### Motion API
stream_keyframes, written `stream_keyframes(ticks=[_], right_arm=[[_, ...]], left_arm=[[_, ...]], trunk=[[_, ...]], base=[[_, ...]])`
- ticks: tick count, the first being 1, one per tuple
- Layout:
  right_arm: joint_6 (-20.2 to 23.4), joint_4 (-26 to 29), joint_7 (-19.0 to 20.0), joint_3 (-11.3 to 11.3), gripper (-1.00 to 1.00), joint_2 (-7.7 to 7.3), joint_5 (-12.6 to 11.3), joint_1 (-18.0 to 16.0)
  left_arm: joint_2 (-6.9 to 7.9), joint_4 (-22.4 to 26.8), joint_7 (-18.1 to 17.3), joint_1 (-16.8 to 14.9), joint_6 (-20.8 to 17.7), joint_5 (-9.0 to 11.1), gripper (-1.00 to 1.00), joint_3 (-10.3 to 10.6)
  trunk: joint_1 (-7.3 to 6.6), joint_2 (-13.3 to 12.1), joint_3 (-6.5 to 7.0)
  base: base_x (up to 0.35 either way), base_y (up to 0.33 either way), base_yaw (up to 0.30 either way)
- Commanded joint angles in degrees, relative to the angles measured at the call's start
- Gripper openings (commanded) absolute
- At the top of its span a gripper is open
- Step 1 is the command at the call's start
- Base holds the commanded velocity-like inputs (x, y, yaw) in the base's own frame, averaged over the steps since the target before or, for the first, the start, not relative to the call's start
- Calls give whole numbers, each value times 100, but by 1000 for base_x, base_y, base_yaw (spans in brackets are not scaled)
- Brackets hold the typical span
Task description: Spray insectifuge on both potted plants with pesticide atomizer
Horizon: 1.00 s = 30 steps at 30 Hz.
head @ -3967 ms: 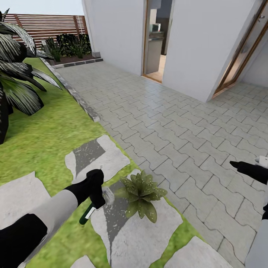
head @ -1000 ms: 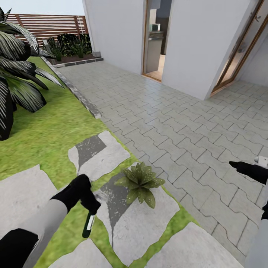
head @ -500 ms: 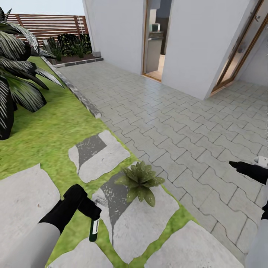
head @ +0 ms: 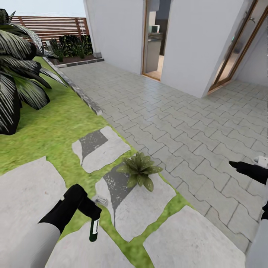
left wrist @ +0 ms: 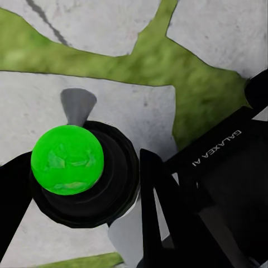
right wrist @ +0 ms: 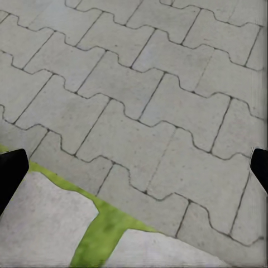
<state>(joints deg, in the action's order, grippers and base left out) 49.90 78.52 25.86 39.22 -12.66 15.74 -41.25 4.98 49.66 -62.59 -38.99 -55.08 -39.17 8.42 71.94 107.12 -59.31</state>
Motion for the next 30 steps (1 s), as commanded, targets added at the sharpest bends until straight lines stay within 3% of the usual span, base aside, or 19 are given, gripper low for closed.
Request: stream_keyframes(ticks=[1, 16, 25, 30], right_arm=[[18, 6, 58, 7, 100, 1, 61, -5], [14, 6, 54, 7, 100, 1, 61, -5], [17, -11, 56, 6, 100, 50, 56, -5], [-7, -563, 46, 14, 100, 53, 60, -5]], left_arm=[[1, 8, -60, -3, -29, -56, -100, 10], [-13, 8, -59, -3, -29, -56, -100, 16], [-22, 8, -53, -3, -35, -56, -100, 6], [-21, 8, -47, -3, -46, -58, -100, 13]], trunk=[[-4, 2, 5], [-4, 2, 122], [-4, 2, 125], [-4, 2, 125]], base=[[-300, 0, 0], [-235, 0, 0], [-83, 0, 0], [-1, 0, 0]])
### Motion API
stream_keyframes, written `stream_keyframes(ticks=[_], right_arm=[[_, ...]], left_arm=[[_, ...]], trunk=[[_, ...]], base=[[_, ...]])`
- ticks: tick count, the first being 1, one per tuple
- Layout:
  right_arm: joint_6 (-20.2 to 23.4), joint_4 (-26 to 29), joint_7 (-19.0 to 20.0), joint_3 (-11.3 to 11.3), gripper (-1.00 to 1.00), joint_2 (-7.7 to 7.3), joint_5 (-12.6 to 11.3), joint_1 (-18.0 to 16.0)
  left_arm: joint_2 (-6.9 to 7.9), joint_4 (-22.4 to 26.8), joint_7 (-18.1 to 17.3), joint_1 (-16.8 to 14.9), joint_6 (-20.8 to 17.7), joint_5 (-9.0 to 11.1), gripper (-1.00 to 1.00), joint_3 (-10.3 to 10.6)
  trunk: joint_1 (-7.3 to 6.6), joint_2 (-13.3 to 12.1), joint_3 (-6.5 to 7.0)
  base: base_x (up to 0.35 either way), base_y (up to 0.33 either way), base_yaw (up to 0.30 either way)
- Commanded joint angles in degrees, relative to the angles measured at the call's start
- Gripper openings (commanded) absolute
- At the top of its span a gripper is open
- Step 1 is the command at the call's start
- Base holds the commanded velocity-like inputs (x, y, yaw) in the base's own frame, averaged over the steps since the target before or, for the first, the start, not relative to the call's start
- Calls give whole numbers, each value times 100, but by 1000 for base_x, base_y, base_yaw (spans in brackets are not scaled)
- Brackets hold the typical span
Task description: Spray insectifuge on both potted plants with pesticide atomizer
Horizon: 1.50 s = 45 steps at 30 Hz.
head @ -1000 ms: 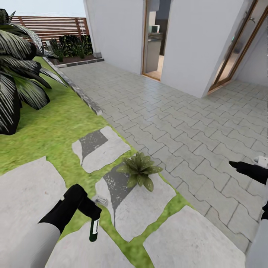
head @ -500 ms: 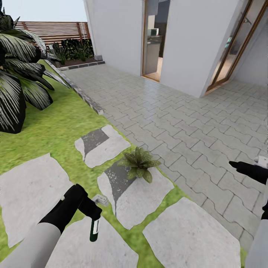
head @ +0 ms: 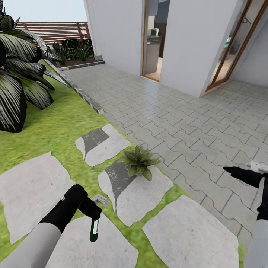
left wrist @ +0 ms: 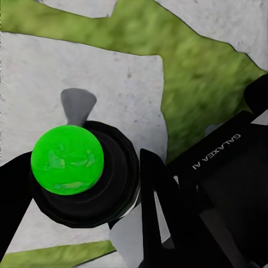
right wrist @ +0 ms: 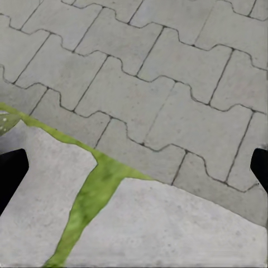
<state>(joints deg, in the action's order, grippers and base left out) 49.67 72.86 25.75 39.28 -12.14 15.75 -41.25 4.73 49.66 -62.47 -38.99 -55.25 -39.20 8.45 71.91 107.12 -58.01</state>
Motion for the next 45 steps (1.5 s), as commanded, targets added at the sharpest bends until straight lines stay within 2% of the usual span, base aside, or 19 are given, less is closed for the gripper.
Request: stream_keyframes(ticks=[1, 3, 6, 9, 10, 13, 15, 16, 19, 21, 22, 24, 25, 26, 29, 35, 40, 42, 45], right_arm=[[1, -81, 49, 6, 100, -1, 65, -6], [-21, -164, 42, -6, 100, -5, 77, -6], [-28, -208, 53, -172, 100, -7, 84, -6], [-20, -209, 68, -1224, 100, -47, 41, -6], [-19, -201, 72, -1445, 100, -64, 33, -6], [1, -86, 284, -1652, 100, -83, 26, -6], [3, -55, 1350, -1685, 100, -134, 25, -6], [2, -50, 1994, -1690, 100, -240, 28, -6], [0, -21, 3367, -1695, 100, -518, 32, -6], [0, 94, 4128, -1696, 100, -569, 33, -6], [-1, 246, 4659, -1699, 100, -587, 33, -6], [1, 469, 5141, -1753, 100, -594, 33, -9], [4, 591, 5317, -1926, 100, -595, 33, -10], [7, 667, 5426, -2352, 100, -591, 33, -9], [8, 719, 5483, -3136, 100, -576, 33, -13], [8, 735, 5500, -3398, 100, -529, 33, -13], [8, 858, 5502, -3890, 100, -527, 33, -13], [8, 963, 5502, -3934, 100, -527, 33, -13], [8, 1046, 5502, -3959, 100, -526, 33, -41]], left_arm=[[7, 8, -61, -8, -36, -54, -100, 9], [11, 23, -64, -96, -43, -53, -100, 14], [20, 210, -100, -543, -43, -53, -100, 14], [7, 493, -118, -849, -21, -42, -100, 16], [4, 515, -125, -966, -17, -32, -100, 16], [2, 525, -228, -1390, 223, -13, -100, 26], [1, 494, -821, -1847, 826, -10, -100, 32], [1, 458, -1225, -1984, 1023, -9, -100, 37], [10, 338, -1911, -2113, 1460, -15, -100, 70], [14, 267, -2236, -2128, 1564, -17, -100, 130], [12, 244, -2412, -2133, 1621, -17, -100, 212], [11, 229, -2530, -2137, 1688, -17, -100, 366], [7, 225, -2582, -2140, 1712, -18, -100, 489], [4, 215, -2616, -2170, 1727, -18, -100, 633], [-46, 131, -2635, -2248, 1723, -18, -100, 928], [-57, -26, -2644, -2328, 1742, -19, -100, 1215], [-205, -33, -2631, -2332, 2217, -24, -100, 1718], [-259, -35, -2634, -2332, 2359, -26, -100, 1818], [-294, -32, -2628, -2329, 2527, -30, -100, 2177]], trunk=[[-1, 2, -4], [-1, 2, -4], [-1, 2, -4], [-1, 2, -4], [-1, 2, -4], [-1, 2, -4], [-1, 2, -4], [-1, 2, -4], [-1, 2, -4], [-1, 2, -4], [-1, 2, -4], [-1, 2, -4], [-1, 2, -4], [-1, 2, -4], [-1, 2, -4], [-1, 2, -4], [-1, 2, -4], [-1, 2, -4], [-1, 2, -4]], base=[[0, 0, 0], [0, 0, 0], [0, 0, 0], [0, 0, 0], [0, 0, 0], [0, 0, 0], [0, 0, 0], [0, 0, 0], [0, 0, 0], [0, 0, 0], [0, 0, 0], [0, 0, 0], [0, 0, 0], [0, 0, 0], [0, 0, 0], [0, 0, 0], [0, 0, 0], [0, 0, 0], [0, 0, 0]])
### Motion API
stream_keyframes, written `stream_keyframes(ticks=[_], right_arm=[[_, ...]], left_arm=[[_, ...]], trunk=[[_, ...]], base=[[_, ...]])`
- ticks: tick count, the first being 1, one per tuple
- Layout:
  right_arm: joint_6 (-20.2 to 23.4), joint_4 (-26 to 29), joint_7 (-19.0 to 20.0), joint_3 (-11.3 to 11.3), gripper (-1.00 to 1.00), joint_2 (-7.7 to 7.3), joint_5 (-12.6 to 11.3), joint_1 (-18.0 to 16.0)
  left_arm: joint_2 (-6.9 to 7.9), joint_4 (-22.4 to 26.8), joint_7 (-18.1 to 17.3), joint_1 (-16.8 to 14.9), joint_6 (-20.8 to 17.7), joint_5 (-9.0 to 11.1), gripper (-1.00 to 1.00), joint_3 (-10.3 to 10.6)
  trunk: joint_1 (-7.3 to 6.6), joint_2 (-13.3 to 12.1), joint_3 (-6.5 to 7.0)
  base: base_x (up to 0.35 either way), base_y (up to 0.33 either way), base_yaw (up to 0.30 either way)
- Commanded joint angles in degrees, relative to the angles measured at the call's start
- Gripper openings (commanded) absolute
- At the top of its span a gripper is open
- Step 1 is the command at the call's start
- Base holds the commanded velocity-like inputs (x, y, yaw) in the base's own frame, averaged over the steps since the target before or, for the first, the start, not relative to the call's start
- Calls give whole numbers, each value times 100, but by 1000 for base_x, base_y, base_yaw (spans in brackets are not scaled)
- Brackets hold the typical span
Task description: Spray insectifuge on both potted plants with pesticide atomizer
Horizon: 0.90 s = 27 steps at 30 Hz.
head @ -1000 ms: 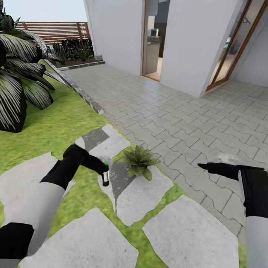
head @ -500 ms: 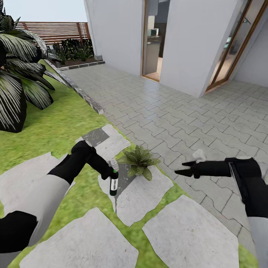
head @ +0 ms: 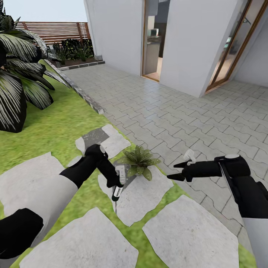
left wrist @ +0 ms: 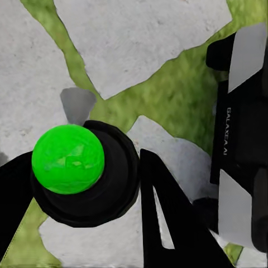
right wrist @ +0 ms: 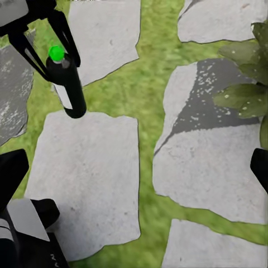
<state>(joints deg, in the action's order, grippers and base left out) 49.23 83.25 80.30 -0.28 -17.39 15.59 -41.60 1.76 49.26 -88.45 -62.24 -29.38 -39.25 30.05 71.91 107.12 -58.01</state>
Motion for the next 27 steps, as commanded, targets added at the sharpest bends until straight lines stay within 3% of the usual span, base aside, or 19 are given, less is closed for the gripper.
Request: stream_keyframes(ticks=[1, 4, 8, 9, 15, 27], right_arm=[[52, 10, 47, -6, 100, -1, 50, -9], [52, 17, 47, -24, 100, -1, 50, -13], [52, 16, 47, -47, 100, -8, 50, -14], [52, 16, 47, -49, -100, -9, 50, -14], [52, 17, 47, -118, -100, -6, 50, -14], [52, 16, 47, -138, -100, -1, 50, -14]], left_arm=[[-1, 9, -25, -3, -47, -26, -100, 78], [-19, 33, -20, 17, -5, -31, -100, 247], [-170, 61, -23, 46, 9, -37, -100, 628], [-216, 67, -19, 56, 10, -38, -100, 710], [-441, 97, -6, 71, 182, -39, -100, 807], [-697, 304, 3, 71, 205, -37, -100, 810]], trunk=[[-1, 2, -4], [-1, 2, -4], [-1, 2, -4], [-1, 2, -4], [-1, 2, -4], [-1, 2, -4]], base=[[0, 0, 0], [0, 0, 0], [0, 0, 0], [0, 0, 0], [0, 0, 0], [0, 0, 0]])
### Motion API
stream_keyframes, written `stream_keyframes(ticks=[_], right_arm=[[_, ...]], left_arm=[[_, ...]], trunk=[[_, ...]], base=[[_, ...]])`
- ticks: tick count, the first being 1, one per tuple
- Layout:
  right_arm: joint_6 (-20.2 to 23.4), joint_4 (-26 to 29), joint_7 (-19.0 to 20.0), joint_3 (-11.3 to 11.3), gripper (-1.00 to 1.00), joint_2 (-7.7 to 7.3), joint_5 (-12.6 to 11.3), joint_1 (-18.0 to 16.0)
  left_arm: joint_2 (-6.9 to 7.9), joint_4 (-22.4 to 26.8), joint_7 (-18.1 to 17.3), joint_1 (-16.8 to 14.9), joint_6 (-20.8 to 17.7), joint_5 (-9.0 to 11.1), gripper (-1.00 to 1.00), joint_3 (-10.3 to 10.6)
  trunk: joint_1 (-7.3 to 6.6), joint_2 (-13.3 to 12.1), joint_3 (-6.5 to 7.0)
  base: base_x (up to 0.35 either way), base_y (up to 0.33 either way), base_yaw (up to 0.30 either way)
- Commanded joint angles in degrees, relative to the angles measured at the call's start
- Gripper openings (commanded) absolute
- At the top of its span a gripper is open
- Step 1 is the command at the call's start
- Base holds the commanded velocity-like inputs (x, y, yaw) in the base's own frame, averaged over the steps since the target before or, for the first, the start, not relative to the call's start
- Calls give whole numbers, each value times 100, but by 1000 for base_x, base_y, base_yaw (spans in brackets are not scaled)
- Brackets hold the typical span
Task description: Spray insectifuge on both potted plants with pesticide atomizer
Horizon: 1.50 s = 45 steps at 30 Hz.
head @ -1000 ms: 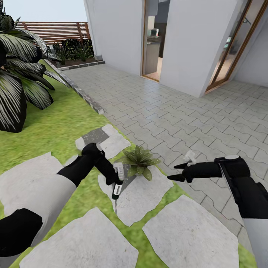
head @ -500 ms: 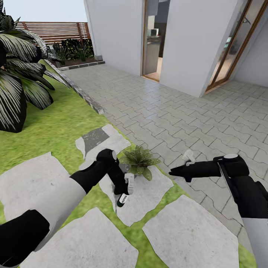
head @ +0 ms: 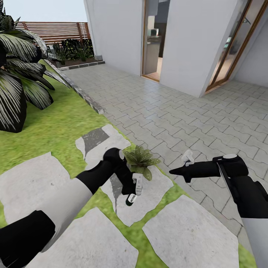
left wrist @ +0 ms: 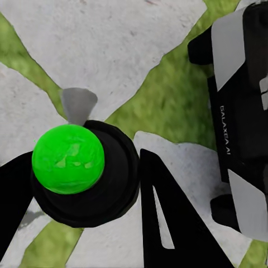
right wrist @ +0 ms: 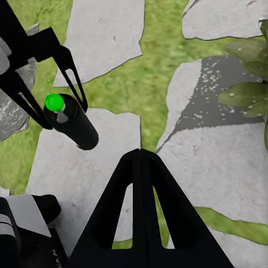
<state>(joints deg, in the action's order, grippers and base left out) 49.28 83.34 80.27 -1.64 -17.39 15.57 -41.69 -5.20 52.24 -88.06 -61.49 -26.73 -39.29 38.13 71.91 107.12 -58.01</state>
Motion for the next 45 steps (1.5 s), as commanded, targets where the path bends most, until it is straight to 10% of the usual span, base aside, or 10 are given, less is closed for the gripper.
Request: stream_keyframes(ticks=[1, 10, 31, 36, 45], right_arm=[[46, 6, 50, -2, -100, -1, 52, -5], [46, 15, 50, -551, -100, 7, 52, -5], [55, 10, 54, -606, -100, 29, 29, -5], [55, 8, 51, -601, -100, 419, 31, -5], [55, 6, 50, -600, -100, 490, 34, -5]], left_arm=[[-10, 26, -36, -3, -61, -31, -100, 2], [-25, 49, -45, 50, -69, -30, -100, 2], [-25, 37, -13, 160, -78, -35, -100, 4], [-15, 32, -23, 163, -78, -35, -100, 2], [-16, 46, -30, 206, -78, -35, -100, 2]], trunk=[[-1, 2, -5], [-1, 2, -5], [-1, 2, -5], [-1, 2, -5], [-1, 2, -5]], base=[[0, 0, 0], [0, 0, 0], [0, 0, 0], [0, 0, 0], [0, 0, 0]])
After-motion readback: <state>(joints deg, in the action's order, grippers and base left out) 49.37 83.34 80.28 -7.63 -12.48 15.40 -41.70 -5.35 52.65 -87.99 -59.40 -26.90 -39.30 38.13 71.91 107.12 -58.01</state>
